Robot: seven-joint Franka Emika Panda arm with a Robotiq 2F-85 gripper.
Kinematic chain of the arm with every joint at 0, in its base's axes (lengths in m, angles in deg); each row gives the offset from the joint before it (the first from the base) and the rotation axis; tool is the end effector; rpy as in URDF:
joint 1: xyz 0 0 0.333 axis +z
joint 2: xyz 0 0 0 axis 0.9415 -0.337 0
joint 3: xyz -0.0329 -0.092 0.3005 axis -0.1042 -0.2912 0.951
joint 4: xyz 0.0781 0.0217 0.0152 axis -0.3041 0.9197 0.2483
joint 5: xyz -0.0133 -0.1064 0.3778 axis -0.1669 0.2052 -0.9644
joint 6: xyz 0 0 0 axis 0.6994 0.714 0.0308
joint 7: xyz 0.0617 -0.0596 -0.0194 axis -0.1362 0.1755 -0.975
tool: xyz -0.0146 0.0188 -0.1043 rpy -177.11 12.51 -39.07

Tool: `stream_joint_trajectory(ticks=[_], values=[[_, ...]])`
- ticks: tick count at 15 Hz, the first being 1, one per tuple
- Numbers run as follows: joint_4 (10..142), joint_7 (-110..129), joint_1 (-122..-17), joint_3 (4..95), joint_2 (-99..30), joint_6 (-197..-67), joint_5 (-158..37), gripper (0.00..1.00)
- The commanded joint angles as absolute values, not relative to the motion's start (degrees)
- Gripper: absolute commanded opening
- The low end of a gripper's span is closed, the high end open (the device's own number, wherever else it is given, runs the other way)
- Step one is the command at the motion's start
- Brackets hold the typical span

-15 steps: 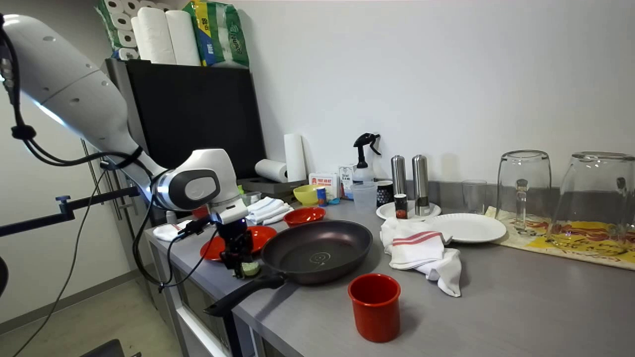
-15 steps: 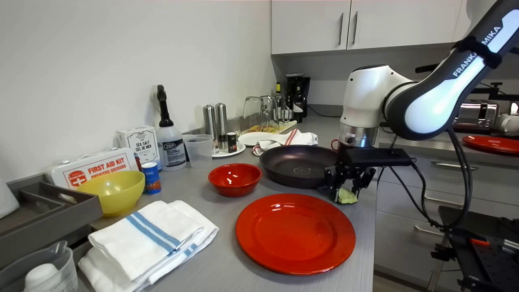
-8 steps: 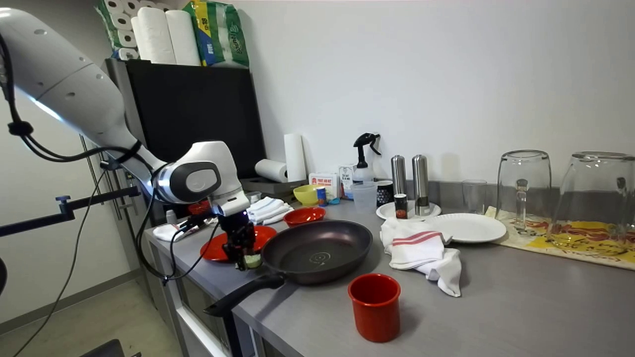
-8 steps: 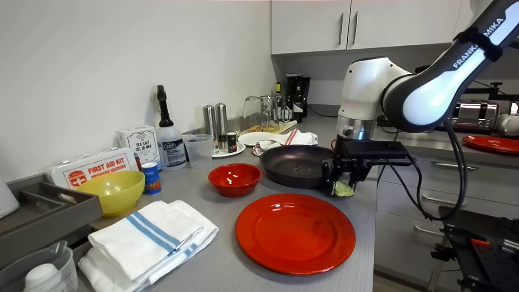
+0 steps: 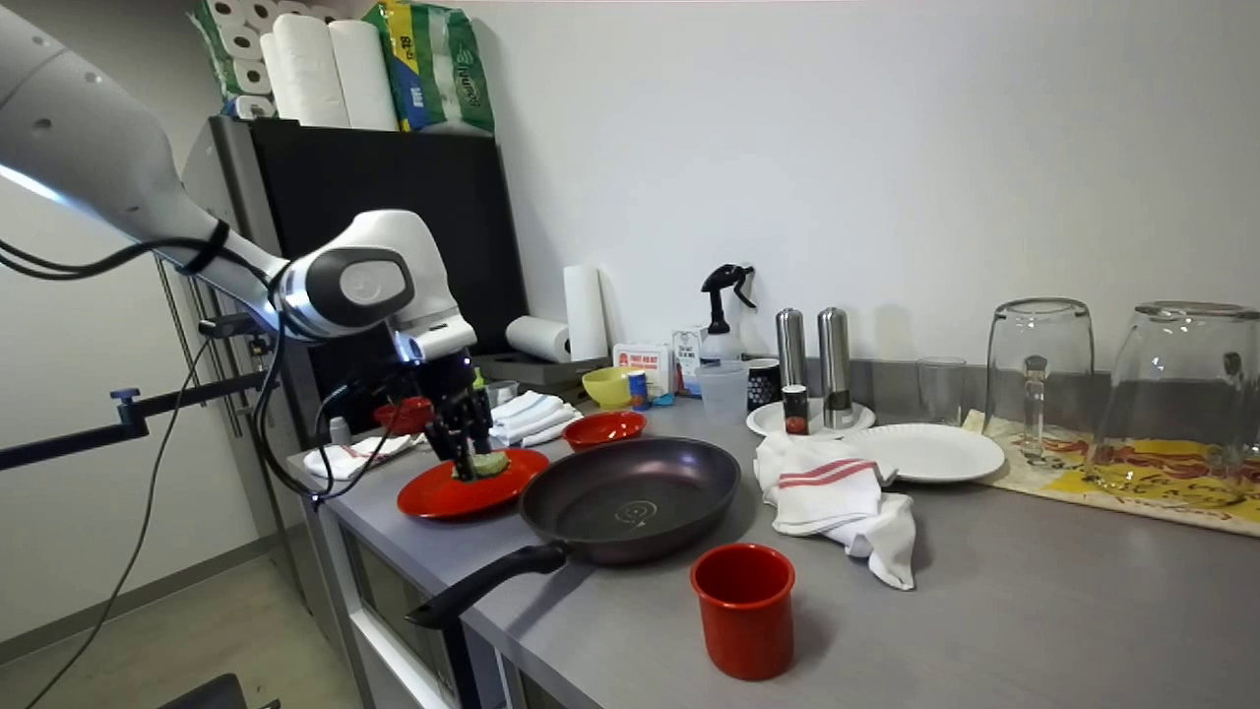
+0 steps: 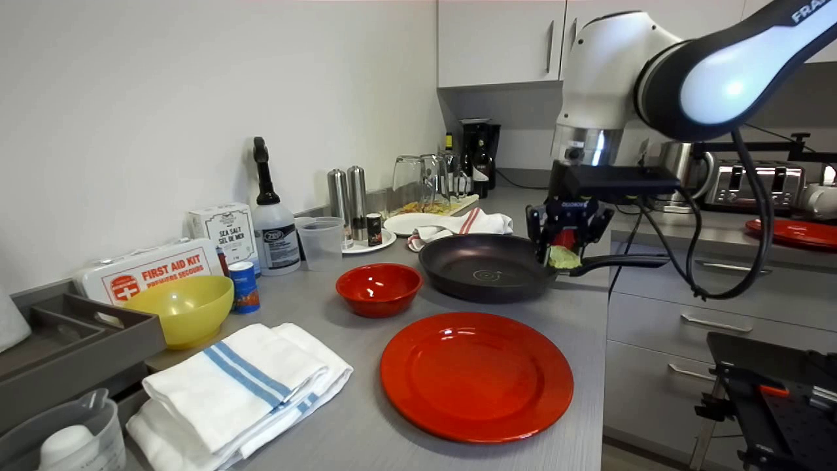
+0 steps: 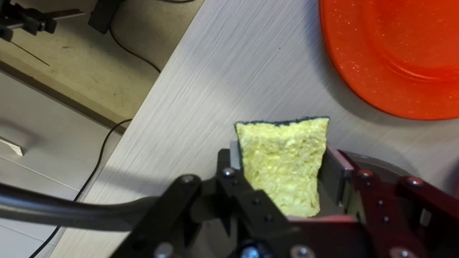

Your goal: Wipe the pan with the sponge

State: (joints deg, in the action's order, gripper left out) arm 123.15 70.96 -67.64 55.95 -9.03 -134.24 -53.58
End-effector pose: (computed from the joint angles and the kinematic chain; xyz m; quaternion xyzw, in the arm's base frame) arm 0.4748 0.0419 0.3743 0.8867 -0.4547 0.0809 0.0204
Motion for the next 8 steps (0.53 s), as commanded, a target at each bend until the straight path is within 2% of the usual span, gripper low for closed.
stream_joint_trajectory(ticks=[1,8], values=[[122.04,69.89,-68.81,58.13,-0.69,-125.65,-52.05,0.28],[117.49,68.47,-71.13,60.76,2.76,-118.47,-50.24,0.28]])
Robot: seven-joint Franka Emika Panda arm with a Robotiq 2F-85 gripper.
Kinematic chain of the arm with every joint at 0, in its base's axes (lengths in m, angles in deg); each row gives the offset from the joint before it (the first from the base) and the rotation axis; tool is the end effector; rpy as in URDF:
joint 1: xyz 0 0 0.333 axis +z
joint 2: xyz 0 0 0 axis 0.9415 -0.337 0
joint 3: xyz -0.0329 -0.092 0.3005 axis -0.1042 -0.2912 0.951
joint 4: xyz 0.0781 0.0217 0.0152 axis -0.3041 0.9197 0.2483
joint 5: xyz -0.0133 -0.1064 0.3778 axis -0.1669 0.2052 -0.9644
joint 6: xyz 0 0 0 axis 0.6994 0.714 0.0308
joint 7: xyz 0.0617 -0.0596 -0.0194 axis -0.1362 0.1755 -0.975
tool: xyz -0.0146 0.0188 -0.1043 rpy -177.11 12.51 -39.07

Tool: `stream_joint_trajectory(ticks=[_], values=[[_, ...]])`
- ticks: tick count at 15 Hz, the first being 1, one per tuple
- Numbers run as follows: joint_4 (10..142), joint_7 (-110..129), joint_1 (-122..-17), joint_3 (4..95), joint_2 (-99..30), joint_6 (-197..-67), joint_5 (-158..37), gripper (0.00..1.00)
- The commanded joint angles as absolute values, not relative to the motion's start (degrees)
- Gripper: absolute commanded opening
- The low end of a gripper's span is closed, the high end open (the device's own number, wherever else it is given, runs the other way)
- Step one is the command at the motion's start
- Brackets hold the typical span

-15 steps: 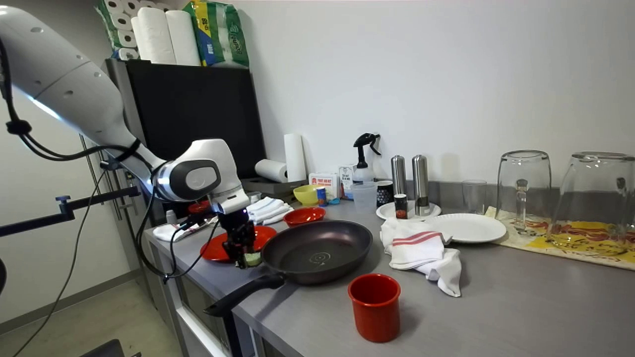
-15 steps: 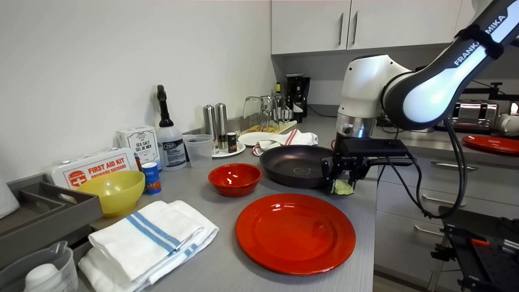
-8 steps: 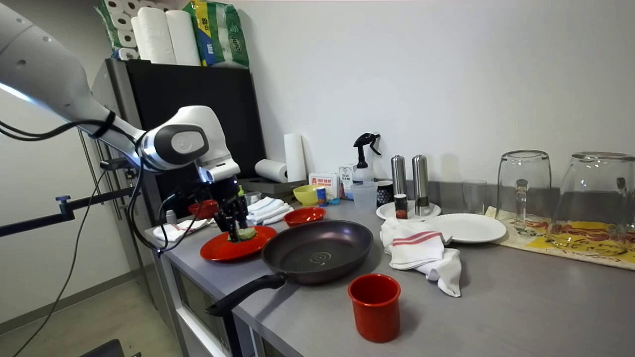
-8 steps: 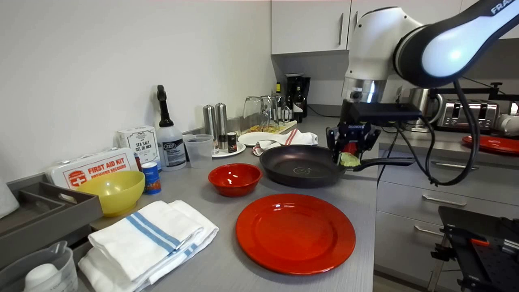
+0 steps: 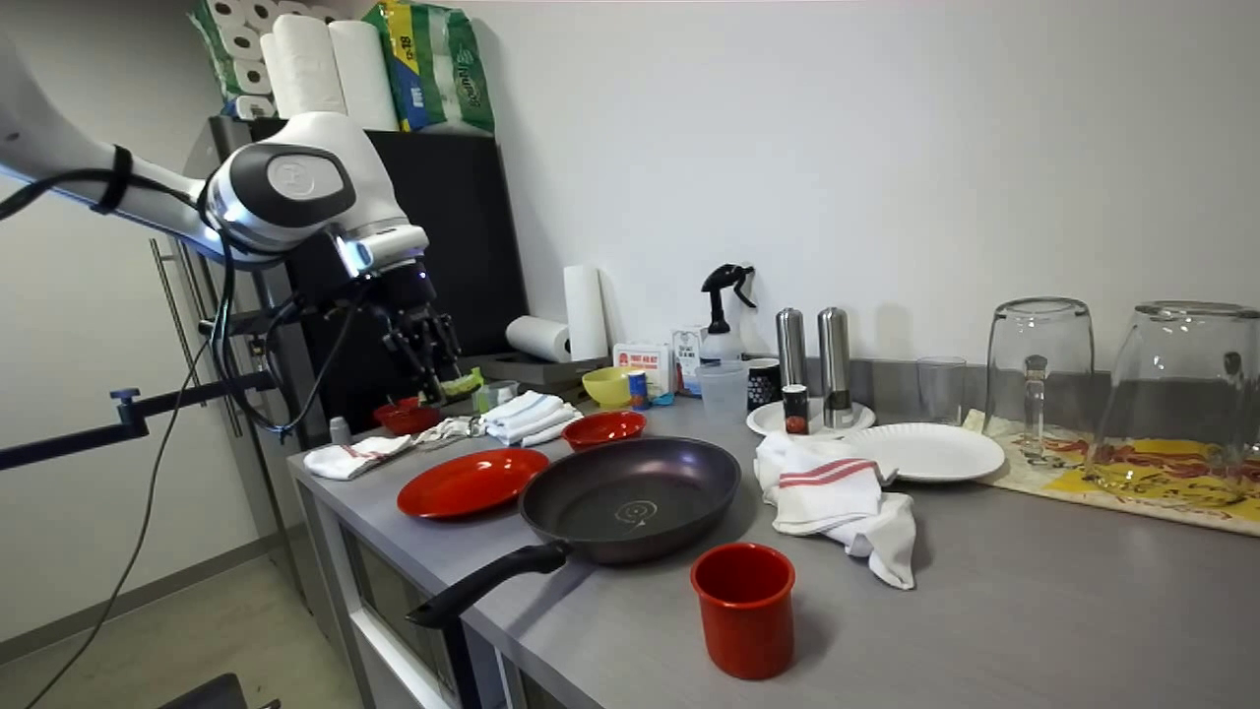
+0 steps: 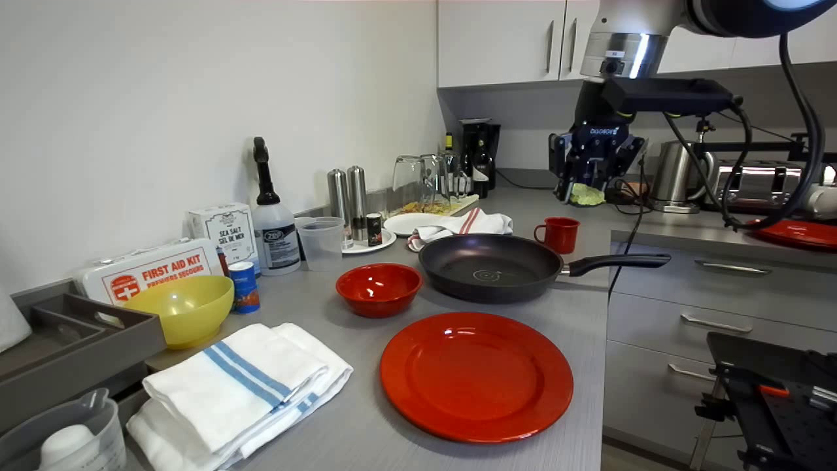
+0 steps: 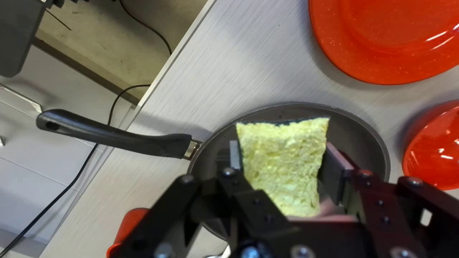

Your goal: Wipe the pan with the sponge

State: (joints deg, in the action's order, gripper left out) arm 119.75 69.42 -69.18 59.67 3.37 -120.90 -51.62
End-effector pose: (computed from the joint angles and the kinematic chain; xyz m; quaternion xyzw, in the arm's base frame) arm 0.4455 0.0521 0.4791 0.8919 -0.4331 0.1224 0.0443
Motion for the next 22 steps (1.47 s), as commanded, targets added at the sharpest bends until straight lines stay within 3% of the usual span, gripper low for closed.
stream_joint_trajectory(ticks=[1,22], values=[[116.82,68.55,-71.63,60.76,2.1,-118.3,-49.88,0.28],[87.57,69.43,-73.8,52.37,-26.72,-115.69,-52.32,0.28]])
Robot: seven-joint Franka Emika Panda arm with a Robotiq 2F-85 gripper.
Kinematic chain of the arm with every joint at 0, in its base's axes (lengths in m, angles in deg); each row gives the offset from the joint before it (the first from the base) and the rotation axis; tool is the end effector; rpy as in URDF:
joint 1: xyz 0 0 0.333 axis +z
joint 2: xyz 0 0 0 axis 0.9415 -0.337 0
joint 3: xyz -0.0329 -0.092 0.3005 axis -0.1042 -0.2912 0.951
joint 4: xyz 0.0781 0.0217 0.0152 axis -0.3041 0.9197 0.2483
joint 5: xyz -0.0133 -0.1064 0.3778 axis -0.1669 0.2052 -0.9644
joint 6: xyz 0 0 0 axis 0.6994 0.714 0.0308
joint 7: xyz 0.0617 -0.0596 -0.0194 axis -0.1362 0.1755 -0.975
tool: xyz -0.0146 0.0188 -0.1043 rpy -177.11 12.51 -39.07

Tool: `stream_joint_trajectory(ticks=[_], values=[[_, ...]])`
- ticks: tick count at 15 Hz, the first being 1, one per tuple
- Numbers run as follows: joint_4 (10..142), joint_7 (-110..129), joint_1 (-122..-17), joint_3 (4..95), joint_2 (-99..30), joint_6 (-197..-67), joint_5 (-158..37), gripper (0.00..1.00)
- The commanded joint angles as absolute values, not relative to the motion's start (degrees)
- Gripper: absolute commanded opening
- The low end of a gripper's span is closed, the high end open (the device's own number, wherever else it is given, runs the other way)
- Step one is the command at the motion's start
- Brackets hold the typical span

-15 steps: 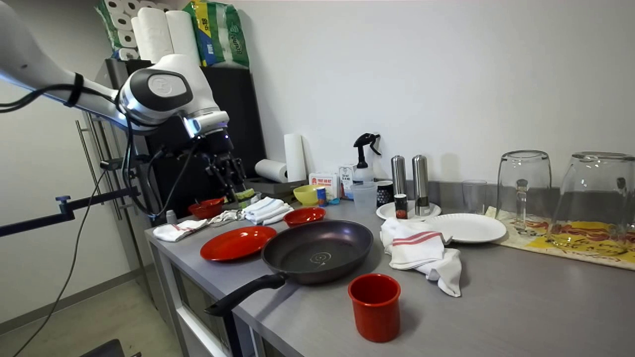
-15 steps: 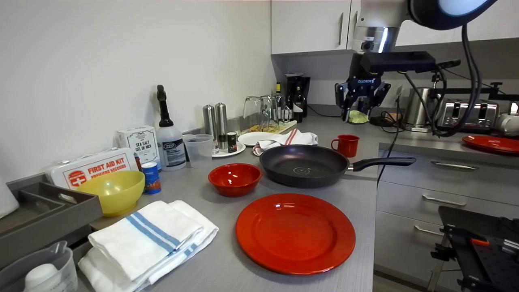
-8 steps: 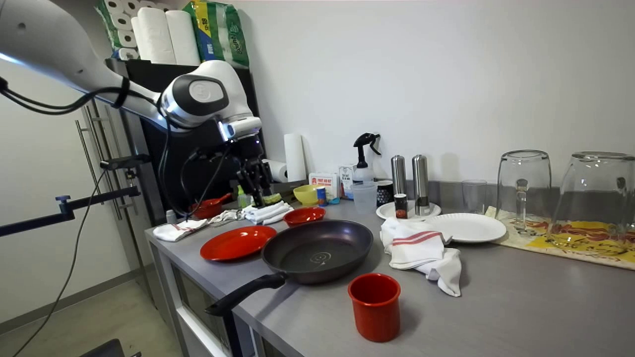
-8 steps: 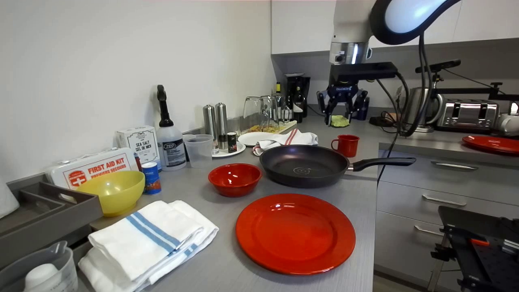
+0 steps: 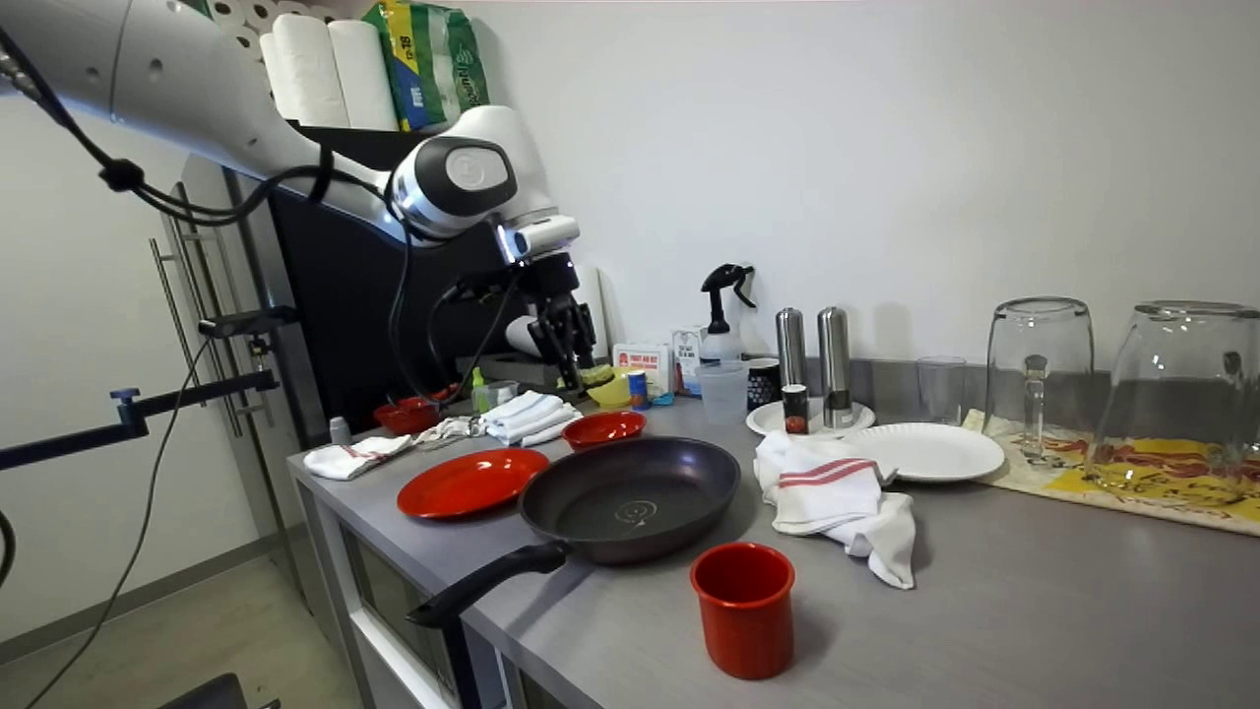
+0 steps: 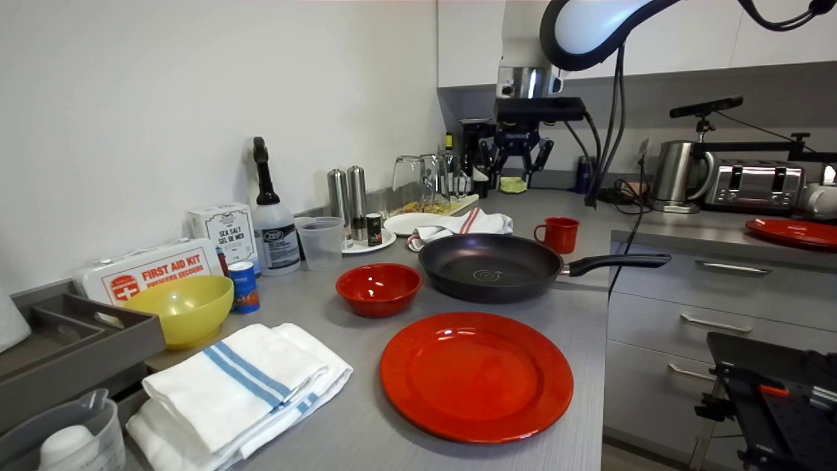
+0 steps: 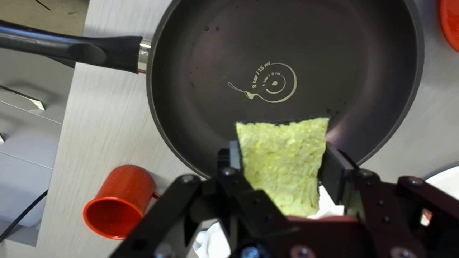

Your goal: Wipe the pan with the sponge

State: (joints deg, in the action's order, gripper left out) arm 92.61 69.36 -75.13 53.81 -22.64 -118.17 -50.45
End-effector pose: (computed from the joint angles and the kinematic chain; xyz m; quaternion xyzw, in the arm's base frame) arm 0.5909 -0.0561 0.4688 0.8464 -0.5199 0.1023 0.0541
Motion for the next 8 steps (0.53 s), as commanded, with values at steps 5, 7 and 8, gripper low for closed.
stream_joint_trajectory(ticks=[5,7,8], values=[[85.19,69.36,-73.12,50.95,-30.57,-115.49,-52.74,0.28],[85.07,69.23,-72.87,50.51,-31.42,-115.6,-53.2,0.28],[85.47,69.42,-72.8,50.33,-31.61,-116.01,-53.53,0.28]])
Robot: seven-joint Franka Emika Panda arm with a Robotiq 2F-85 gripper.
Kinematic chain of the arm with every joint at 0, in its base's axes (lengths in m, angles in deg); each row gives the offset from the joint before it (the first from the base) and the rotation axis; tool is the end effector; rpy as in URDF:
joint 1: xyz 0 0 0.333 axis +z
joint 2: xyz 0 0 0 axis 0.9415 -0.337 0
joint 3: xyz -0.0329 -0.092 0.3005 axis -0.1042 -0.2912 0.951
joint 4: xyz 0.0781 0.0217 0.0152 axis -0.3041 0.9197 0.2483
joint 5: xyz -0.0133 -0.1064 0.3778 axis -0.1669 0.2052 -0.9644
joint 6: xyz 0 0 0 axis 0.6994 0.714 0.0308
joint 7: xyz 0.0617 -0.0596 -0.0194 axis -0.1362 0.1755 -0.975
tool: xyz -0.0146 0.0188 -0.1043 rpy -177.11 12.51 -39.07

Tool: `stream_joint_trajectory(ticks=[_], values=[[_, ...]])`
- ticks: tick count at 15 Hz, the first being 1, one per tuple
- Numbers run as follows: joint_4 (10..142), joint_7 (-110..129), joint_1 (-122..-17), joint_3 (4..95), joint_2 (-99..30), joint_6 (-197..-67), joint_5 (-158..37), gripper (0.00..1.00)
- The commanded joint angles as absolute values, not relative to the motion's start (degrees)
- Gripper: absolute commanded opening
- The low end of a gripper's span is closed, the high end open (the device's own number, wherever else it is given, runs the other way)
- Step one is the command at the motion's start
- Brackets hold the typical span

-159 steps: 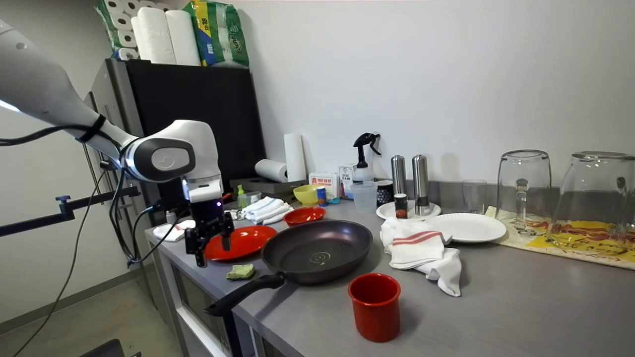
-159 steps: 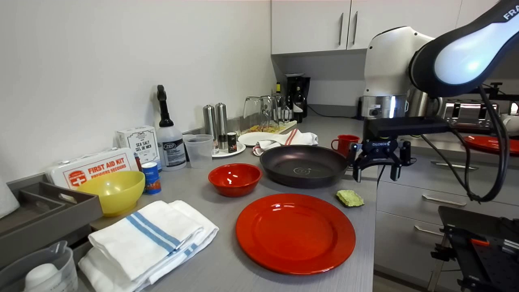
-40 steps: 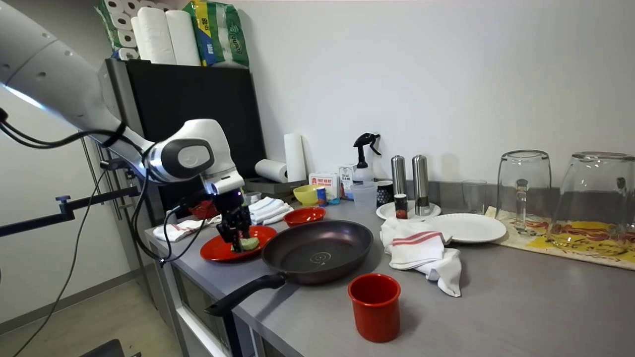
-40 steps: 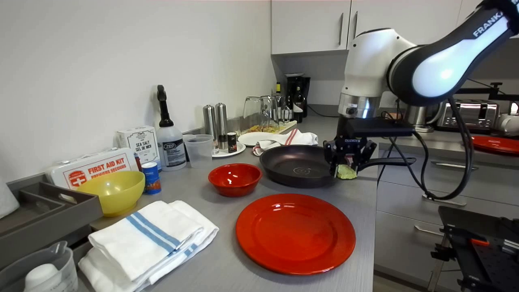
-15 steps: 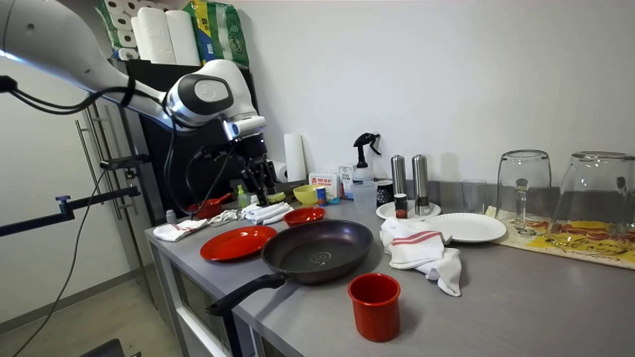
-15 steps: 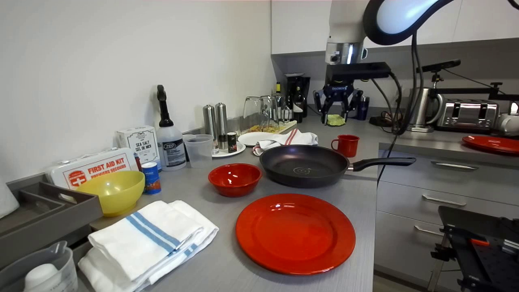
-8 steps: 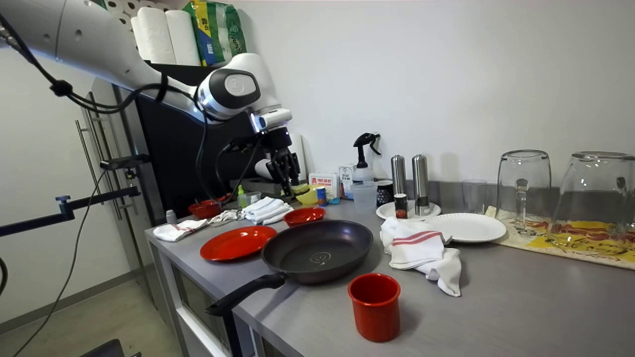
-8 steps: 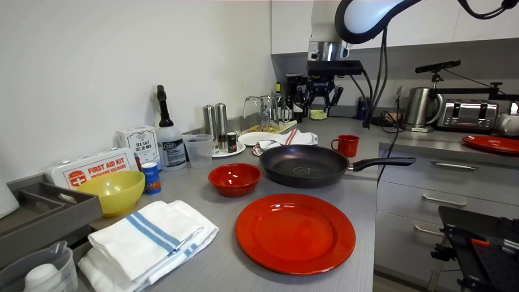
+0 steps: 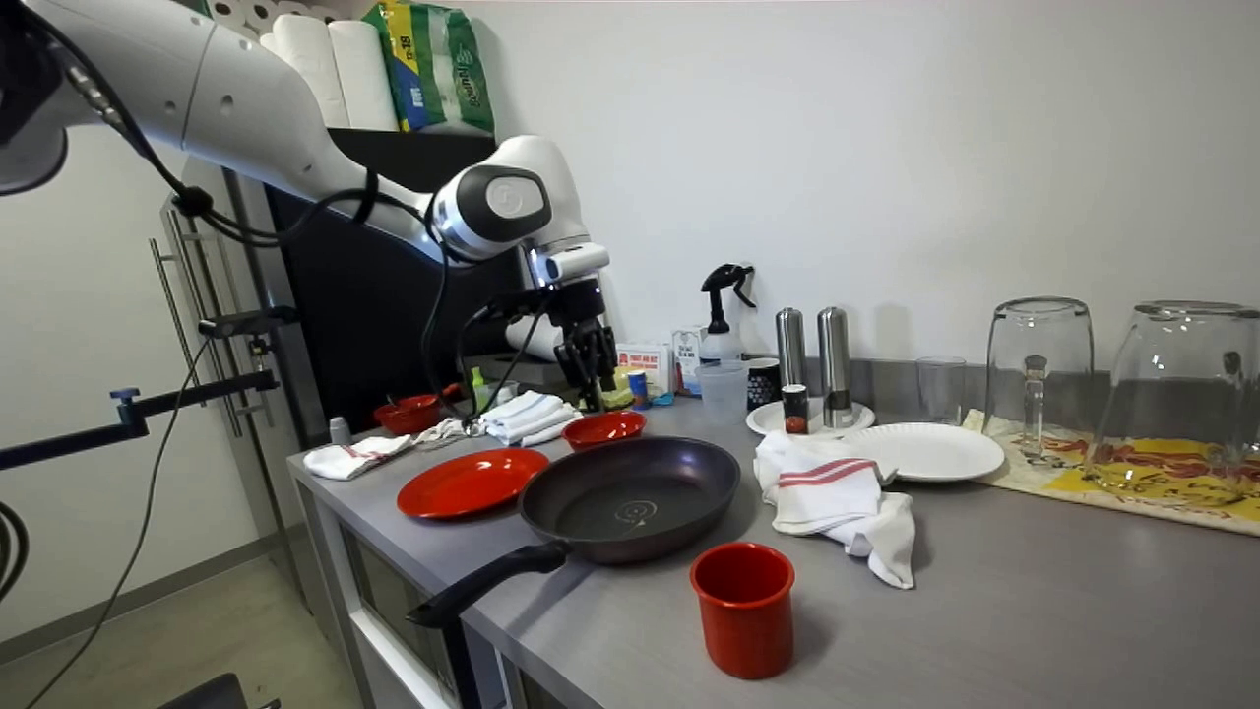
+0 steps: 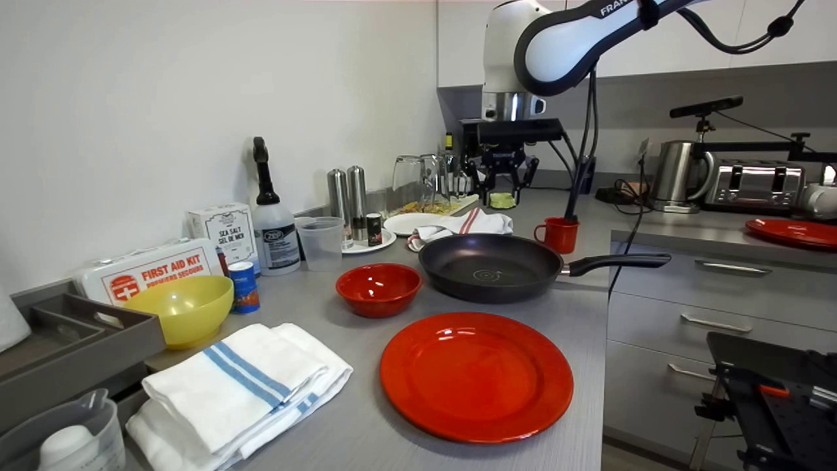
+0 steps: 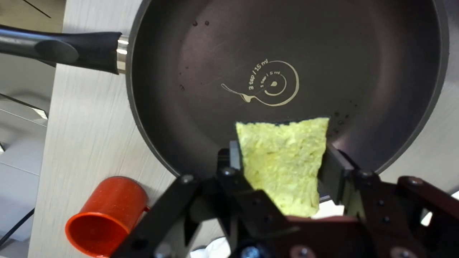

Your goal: Wipe the pan with the sponge

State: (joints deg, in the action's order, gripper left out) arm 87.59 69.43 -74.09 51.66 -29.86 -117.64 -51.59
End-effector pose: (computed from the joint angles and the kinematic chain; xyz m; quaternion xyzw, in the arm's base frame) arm 0.6197 -0.0686 0.4334 0.8409 -0.5319 0.0782 0.0614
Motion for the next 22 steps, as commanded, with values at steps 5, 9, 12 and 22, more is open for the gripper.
stream_joint_trajectory(ticks=[5,9,12,22], values=[[86.4,69.45,-72.54,49.61,-32.99,-117.02,-54.6,0.28],[86.94,69.23,-72.34,49.25,-34.44,-117.32,-54.96,0.28],[87.61,69.26,-72.05,49.16,-35.59,-117.52,-54.83,0.28],[88.2,69.72,-70.62,48.07,-40.35,-119.63,-54.3,0.28]])
